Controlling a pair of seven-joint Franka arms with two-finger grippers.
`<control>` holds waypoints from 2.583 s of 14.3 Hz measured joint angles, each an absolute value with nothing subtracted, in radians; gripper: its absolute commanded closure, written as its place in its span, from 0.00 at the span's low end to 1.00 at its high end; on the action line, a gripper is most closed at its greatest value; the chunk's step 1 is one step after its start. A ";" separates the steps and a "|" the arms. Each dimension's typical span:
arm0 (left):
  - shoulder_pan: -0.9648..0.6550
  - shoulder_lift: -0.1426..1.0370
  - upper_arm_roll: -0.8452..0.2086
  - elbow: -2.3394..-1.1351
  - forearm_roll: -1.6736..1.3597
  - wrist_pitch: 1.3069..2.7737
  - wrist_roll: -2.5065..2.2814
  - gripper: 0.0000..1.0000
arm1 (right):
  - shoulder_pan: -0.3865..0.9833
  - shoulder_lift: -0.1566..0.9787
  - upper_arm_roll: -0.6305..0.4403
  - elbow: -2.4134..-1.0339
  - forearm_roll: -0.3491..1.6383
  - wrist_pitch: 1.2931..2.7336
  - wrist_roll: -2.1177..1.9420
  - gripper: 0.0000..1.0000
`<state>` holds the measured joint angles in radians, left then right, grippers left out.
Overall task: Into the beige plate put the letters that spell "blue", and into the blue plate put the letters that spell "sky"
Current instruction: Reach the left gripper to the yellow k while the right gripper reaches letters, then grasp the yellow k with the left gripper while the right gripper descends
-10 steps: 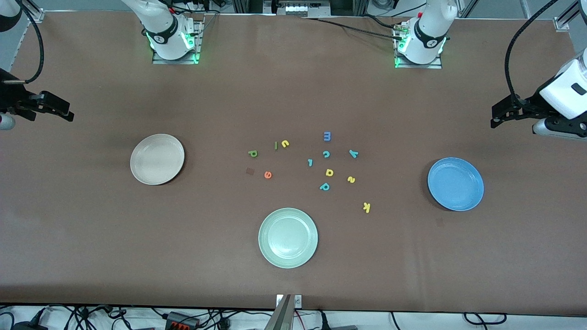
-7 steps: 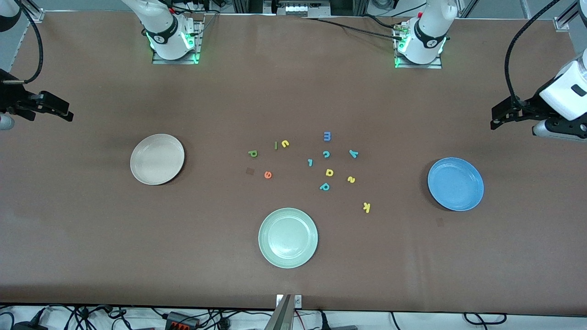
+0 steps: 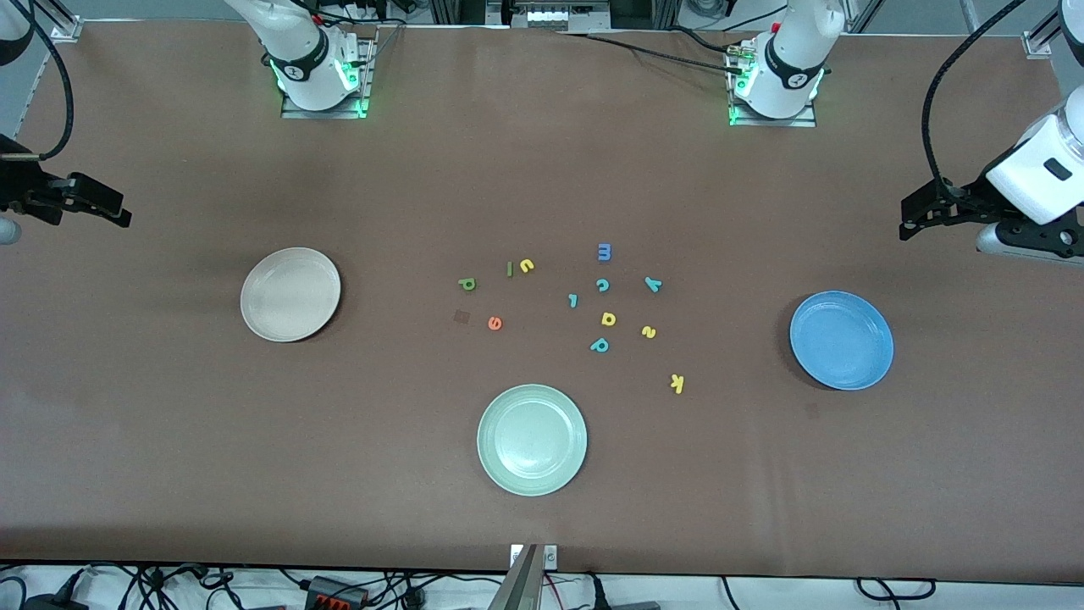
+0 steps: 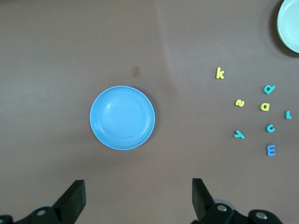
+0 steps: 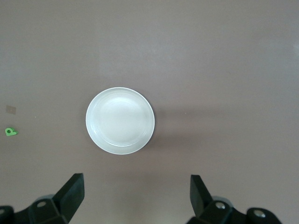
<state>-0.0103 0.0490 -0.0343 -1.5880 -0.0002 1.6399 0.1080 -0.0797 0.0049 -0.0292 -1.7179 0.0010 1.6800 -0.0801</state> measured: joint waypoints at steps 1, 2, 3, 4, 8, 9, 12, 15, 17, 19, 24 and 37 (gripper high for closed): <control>-0.011 0.052 -0.039 -1.589 0.000 1.640 0.108 0.00 | -0.080 0.010 -0.029 -1.718 0.001 1.681 -0.080 0.00; -0.012 0.059 -0.043 -1.589 0.000 1.640 0.107 0.00 | -0.081 0.014 -0.029 -1.718 0.001 1.683 -0.080 0.00; -0.013 0.070 -0.045 -1.590 0.000 1.640 0.107 0.00 | -0.083 0.018 -0.029 -1.718 0.001 1.685 -0.080 0.00; -0.017 0.084 -0.049 -1.590 0.000 1.639 0.107 0.00 | -0.083 0.020 -0.029 -1.718 0.001 1.687 -0.080 0.00; -0.067 0.170 -0.056 -1.593 0.000 1.641 0.106 0.00 | -0.083 0.019 -0.029 -1.714 0.001 1.690 -0.080 0.00; -0.081 0.196 -0.056 -1.592 0.000 1.646 0.105 0.00 | -0.083 0.020 -0.028 -1.714 0.001 1.690 -0.080 0.00; -0.107 0.246 -0.057 -1.591 0.000 1.698 0.104 0.00 | -0.078 0.034 -0.022 -1.715 0.001 1.689 -0.081 0.00; -0.133 0.286 -0.058 -1.591 0.000 1.770 0.104 0.00 | -0.062 0.070 -0.013 -1.717 0.003 1.686 -0.087 0.00; -0.143 0.325 -0.058 -1.591 0.000 1.843 0.104 0.00 | -0.015 0.107 -0.011 -1.721 0.006 1.679 -0.088 0.00; -0.152 0.379 -0.058 -1.592 0.000 1.922 0.104 0.00 | 0.063 0.154 -0.008 -1.724 0.007 1.678 -0.085 0.00; -0.199 0.540 -0.060 -1.592 0.000 2.167 0.103 0.00 | 0.278 0.278 -0.003 -1.725 0.014 1.715 0.051 0.00; -0.306 0.776 -0.062 -1.654 0.000 2.576 -0.034 0.16 | 0.584 0.488 -0.001 -1.906 0.134 2.211 0.393 0.05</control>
